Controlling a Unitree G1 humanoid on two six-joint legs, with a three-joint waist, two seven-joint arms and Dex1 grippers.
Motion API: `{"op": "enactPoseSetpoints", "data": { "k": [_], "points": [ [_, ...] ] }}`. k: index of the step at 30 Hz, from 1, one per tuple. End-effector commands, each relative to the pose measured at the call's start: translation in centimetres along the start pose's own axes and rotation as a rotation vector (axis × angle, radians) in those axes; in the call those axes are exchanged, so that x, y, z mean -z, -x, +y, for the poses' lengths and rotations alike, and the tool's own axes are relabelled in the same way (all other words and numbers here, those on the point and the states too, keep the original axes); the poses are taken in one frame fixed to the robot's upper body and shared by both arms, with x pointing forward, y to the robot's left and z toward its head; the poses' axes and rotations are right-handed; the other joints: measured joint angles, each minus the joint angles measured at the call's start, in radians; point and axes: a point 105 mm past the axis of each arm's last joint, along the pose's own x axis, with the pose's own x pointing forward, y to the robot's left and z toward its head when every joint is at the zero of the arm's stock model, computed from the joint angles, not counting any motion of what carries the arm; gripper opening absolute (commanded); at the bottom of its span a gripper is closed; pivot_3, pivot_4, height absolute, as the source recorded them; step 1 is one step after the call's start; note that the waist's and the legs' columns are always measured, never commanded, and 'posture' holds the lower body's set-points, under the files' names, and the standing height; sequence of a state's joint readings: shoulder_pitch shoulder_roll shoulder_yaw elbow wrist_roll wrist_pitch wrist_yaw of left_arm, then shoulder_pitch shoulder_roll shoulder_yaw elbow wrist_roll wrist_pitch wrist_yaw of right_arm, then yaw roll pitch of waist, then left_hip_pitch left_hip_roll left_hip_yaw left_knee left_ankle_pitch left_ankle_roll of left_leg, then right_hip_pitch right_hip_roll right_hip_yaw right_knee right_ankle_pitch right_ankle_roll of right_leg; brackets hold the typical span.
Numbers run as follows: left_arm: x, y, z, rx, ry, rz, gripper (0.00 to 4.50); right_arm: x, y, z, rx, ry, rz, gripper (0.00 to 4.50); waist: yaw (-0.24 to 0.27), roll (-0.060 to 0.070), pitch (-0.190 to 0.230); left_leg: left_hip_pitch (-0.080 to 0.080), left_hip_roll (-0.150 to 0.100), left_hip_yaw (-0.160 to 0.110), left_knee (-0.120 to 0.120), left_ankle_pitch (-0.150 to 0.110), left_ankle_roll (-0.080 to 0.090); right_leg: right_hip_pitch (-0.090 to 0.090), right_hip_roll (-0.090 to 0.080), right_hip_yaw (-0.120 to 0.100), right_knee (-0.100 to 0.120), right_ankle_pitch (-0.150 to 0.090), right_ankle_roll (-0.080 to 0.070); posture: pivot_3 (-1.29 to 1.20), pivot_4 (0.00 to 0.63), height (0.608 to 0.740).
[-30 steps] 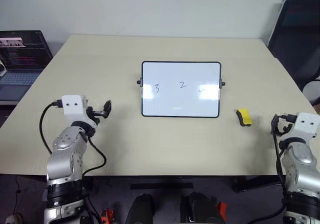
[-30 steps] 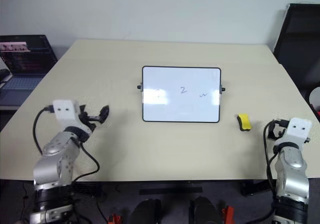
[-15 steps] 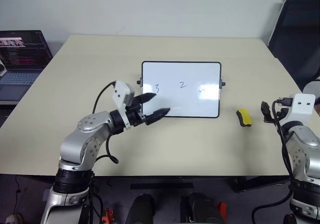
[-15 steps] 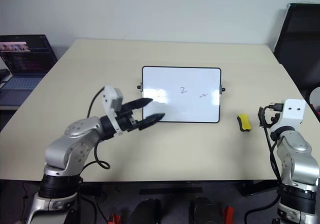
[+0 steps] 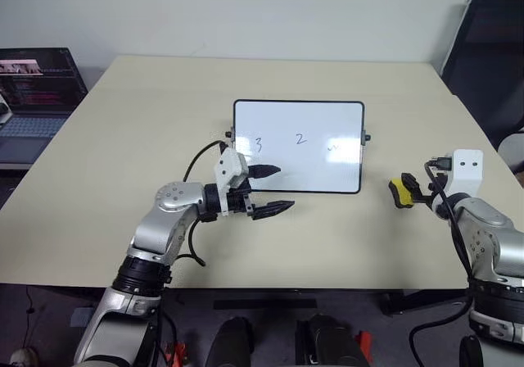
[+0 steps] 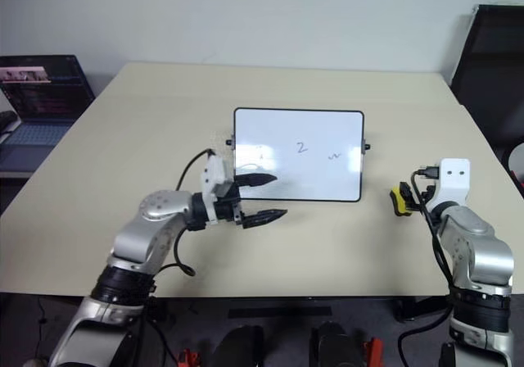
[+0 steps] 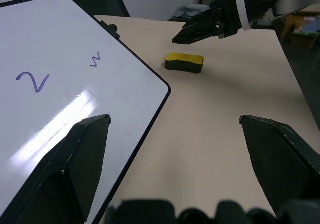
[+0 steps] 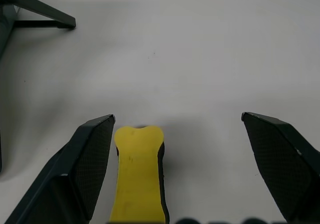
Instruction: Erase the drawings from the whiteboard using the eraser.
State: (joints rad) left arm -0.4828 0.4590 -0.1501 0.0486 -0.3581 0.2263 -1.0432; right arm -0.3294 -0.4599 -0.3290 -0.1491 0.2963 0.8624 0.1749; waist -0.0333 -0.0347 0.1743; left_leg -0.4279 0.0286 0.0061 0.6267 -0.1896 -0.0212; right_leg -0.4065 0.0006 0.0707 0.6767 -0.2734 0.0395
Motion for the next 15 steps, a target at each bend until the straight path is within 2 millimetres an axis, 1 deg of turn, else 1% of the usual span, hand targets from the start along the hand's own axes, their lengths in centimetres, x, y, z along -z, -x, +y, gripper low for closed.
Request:
{"op": "enactPoseSetpoints", "data": {
  "k": [1, 8, 15],
  "points": [
    [-0.9, -0.1, -0.1, 0.007, -0.06, -0.03, 4.5, -1.0, -0.1, 0.4, -0.01, -0.005, -0.043, 4.45, 0.0, 0.0, 0.0, 0.0, 0.0, 0.0, 0.0, 0.0, 0.0, 0.0, 0.0, 0.0, 0.0, 0.0, 0.0, 0.0, 0.15, 0.74],
    [-0.7, 0.3, 0.4, -0.02, -0.07, -0.027, 4.5, 0.0, -0.5, 1.7, -0.026, -0.048, -0.034, 4.45, -0.001, 0.0, 0.0, 0.0, 0.0, 0.0, 0.0, 0.0, 0.0, 0.0, 0.0, 0.0, 0.0, 0.0, 0.0, 0.0, 0.15, 0.74],
    [-0.7, 0.6, 0.7, -0.034, -0.076, -0.026, 4.5, 0.4, -1.2, 2.7, -0.051, -0.089, -0.05, 4.45, -0.001, 0.0, 0.0, 0.0, 0.0, -0.001, 0.0, 0.0, 0.0, 0.0, 0.0, 0.0, 0.0, 0.0, 0.0, 0.0, 0.15, 0.74]
  ]
}}
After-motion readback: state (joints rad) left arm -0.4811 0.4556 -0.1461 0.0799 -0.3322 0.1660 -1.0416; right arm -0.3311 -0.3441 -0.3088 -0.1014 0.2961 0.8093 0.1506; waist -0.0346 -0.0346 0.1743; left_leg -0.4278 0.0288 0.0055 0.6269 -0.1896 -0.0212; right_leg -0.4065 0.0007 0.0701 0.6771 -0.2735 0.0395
